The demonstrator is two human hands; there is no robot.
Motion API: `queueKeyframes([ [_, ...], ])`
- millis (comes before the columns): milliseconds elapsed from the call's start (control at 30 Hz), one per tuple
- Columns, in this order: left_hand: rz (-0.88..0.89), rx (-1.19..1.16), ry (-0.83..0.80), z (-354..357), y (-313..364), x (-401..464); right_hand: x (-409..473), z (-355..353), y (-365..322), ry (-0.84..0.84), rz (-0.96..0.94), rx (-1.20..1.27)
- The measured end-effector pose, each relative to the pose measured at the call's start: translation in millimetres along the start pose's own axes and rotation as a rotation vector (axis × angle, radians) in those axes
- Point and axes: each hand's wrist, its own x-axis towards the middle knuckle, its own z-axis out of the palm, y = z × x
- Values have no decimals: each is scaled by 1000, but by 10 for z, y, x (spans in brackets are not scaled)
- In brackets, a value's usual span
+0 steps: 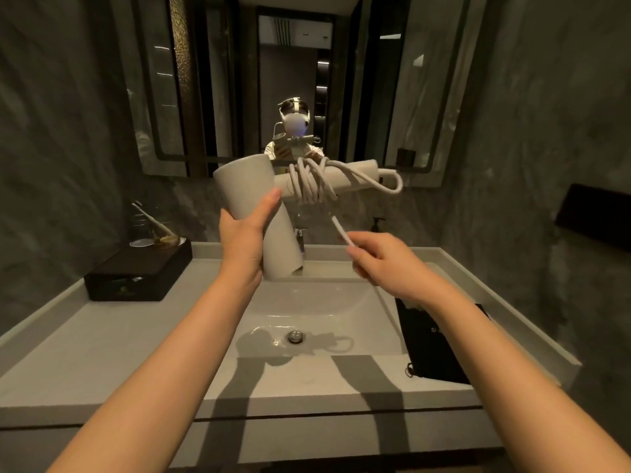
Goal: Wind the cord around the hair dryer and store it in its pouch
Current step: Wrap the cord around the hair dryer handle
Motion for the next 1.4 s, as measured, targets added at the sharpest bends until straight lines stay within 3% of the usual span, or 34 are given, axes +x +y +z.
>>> queueKeyframes([
  [133,268,344,16,-55,-59,80,-69,8,-88,22,-42,-362],
  [233,413,606,-68,-135,-104,97,-137,-155,-179,70,-94,-540],
  [333,427,693,-173,-223,-101,104,-178,-348,-191,138,-127,-548],
  [400,396,701,-264,-278,-89,135,-182,-425,-139,158,-138,-397],
  [500,316,660,-414,-321,-47,144,-196,-479,-67,185,-137,-204],
  [667,123,466,-524,-346,-111,134,-211,-448,20,275,-58,-60],
  [933,-71,252,-476,-437,-348,168,-309,-530,178,-56,60,574],
  [1100,-168,84,-439,-430,-466,113,-234,-457,191,189,139,672],
  [1267,-422,-211,-382,-222,-559,-79,-157,-200,209,352,194,719],
  [1400,-530,-282,-291,-55,-651,-206,-106,-102,285,301,148,899],
])
